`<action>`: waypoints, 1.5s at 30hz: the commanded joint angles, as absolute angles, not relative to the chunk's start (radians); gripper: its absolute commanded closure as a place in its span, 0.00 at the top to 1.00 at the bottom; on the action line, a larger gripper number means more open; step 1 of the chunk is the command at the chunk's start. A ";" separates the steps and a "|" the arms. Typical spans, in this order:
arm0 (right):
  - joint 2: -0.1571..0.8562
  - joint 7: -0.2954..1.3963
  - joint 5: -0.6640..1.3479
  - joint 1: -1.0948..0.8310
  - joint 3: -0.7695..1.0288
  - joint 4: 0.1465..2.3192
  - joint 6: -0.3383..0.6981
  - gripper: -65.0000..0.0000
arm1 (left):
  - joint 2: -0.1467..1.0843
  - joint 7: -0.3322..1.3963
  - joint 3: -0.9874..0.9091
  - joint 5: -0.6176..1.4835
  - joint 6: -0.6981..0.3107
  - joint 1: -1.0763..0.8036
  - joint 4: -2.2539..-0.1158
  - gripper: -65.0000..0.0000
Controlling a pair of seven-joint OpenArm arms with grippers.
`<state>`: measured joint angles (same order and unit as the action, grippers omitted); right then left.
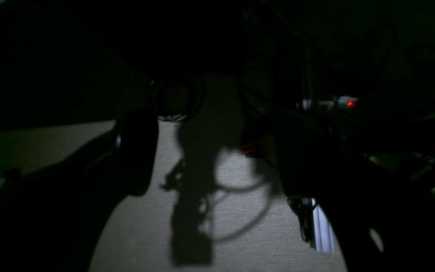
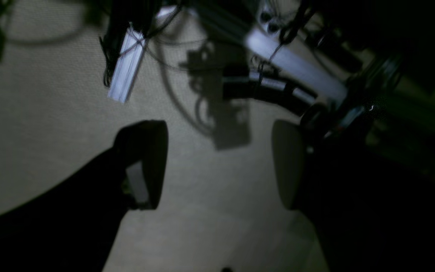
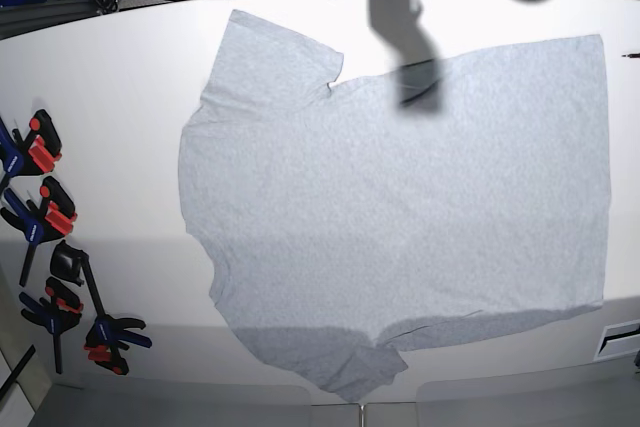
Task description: Fold the T-shirt properly
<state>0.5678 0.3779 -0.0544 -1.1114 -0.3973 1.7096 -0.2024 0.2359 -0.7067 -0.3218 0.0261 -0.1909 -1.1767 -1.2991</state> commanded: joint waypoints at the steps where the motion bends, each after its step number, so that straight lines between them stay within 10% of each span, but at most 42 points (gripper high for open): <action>1: 0.576 0.376 -0.068 -1.131 -0.398 1.744 -0.229 0.62 | 0.241 -0.729 -0.328 0.035 -0.190 -1.209 -1.306 0.68; 11: 0.576 0.378 -0.254 -1.131 -0.399 1.916 -0.434 0.62 | 0.240 -0.727 -0.329 0.072 -0.189 -1.217 -1.340 0.68; 24: 0.699 0.394 -0.398 -1.128 -0.398 2.120 -0.541 0.62 | 0.198 -0.718 -0.329 0.207 0.046 -1.260 -1.576 0.68; 45: 0.690 0.357 -0.378 -0.733 -0.402 2.134 -0.540 0.62 | 0.200 -0.161 -0.328 0.000 0.044 -0.880 -1.782 0.68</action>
<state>0.6785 0.3759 -0.3637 -0.7288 -0.4049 2.1162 -0.5236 0.1963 -0.1123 -0.3222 -0.0006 0.0349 -0.8677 -1.7618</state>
